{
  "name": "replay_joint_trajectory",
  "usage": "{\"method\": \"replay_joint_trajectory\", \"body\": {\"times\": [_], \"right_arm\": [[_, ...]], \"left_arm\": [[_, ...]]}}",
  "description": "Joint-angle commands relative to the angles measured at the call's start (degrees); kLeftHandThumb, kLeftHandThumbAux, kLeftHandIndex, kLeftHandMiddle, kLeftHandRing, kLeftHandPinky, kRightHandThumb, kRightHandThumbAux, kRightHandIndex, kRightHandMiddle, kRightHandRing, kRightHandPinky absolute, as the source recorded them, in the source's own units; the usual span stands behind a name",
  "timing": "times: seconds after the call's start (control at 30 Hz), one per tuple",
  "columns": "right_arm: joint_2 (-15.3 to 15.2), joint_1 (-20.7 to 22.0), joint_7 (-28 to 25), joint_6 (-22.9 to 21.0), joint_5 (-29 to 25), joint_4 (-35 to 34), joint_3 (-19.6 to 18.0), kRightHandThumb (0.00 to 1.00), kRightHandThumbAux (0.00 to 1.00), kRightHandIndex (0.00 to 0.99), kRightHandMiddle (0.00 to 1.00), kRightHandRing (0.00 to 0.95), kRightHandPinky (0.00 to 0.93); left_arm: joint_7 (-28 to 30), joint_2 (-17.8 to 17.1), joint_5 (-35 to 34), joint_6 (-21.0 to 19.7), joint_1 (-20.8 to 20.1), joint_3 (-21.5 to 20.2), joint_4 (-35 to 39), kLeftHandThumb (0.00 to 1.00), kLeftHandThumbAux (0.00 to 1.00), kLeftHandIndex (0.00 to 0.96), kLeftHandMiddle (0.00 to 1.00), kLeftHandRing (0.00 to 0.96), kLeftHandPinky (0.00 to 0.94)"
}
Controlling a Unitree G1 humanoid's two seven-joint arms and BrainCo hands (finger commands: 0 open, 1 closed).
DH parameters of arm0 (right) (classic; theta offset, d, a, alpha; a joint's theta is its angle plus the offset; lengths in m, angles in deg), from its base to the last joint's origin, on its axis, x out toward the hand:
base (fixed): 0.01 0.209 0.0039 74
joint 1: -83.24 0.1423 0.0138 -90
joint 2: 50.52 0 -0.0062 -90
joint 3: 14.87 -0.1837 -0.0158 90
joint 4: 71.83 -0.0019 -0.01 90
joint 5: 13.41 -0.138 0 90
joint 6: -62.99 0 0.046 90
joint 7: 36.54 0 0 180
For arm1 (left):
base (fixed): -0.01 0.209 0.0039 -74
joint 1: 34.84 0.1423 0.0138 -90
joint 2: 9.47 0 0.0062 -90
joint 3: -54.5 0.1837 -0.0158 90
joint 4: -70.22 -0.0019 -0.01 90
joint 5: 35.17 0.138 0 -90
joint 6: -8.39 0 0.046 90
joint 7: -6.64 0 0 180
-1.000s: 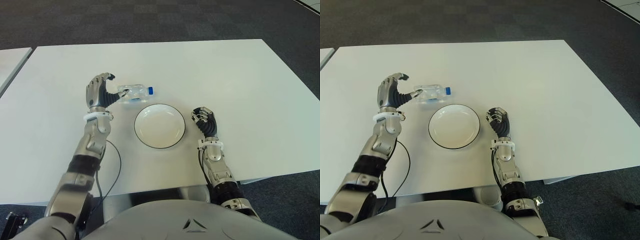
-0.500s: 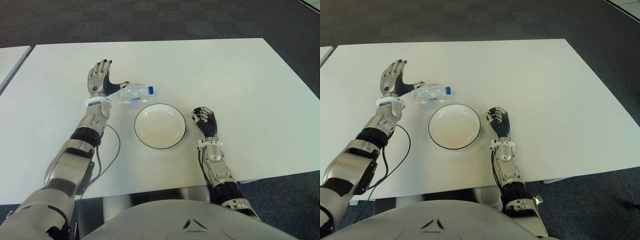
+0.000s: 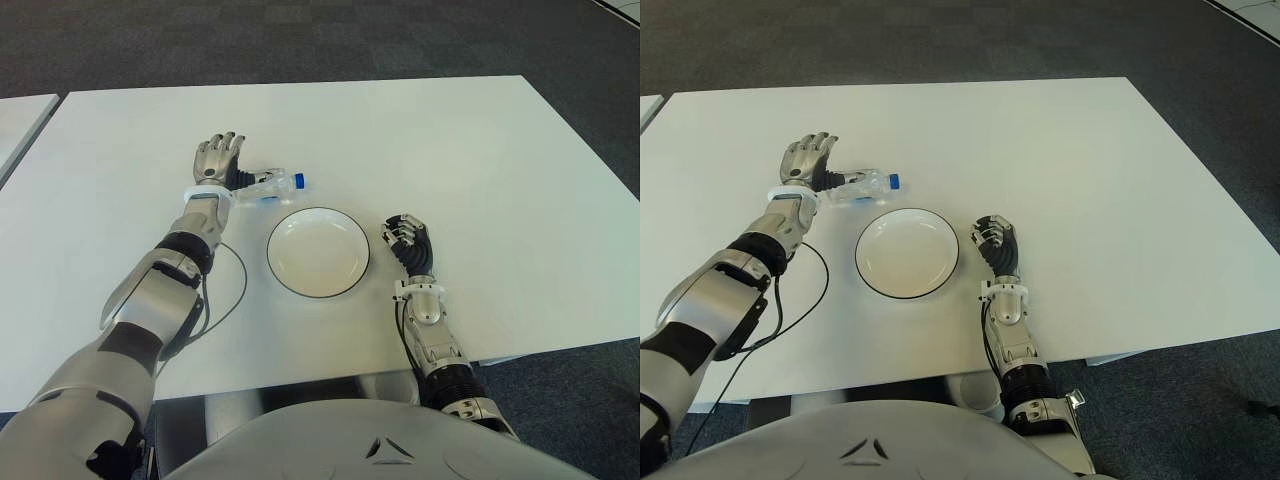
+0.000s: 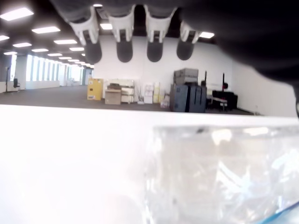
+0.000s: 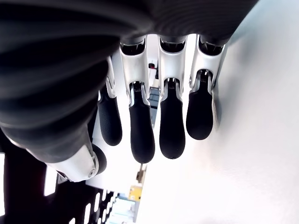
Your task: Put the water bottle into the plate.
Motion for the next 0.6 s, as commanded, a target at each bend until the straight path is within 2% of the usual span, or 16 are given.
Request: {"method": "replay_joint_trajectory", "body": {"times": [0.03, 0.33, 0.6], "right_arm": [[0.3, -1.69, -0.14, -1.28, 0.11, 0.96, 0.05, 0.7, 0.732, 0.425, 0.561, 0.578, 0.582], [0.54, -1.87, 0.66, -0.99, 0.54, 0.92, 0.07, 0.7, 0.732, 0.425, 0.564, 0.581, 0.586], [0.83, -2.26, 1.0, -0.84, 0.27, 0.36, -0.07, 0.701, 0.731, 0.425, 0.565, 0.58, 0.58]], "left_arm": [[3.36, 0.57, 1.89, 0.74, -1.52, 3.71, -3.31, 0.625, 0.252, 0.0, 0.0, 0.0, 0.0], [7.06, 2.24, 5.99, 0.21, -1.92, 11.38, -6.12, 0.632, 0.271, 0.0, 0.0, 0.0, 0.0], [9.08, 2.26, 8.68, -0.44, -1.95, 16.22, -7.24, 0.632, 0.278, 0.0, 0.0, 0.0, 0.0]]}}
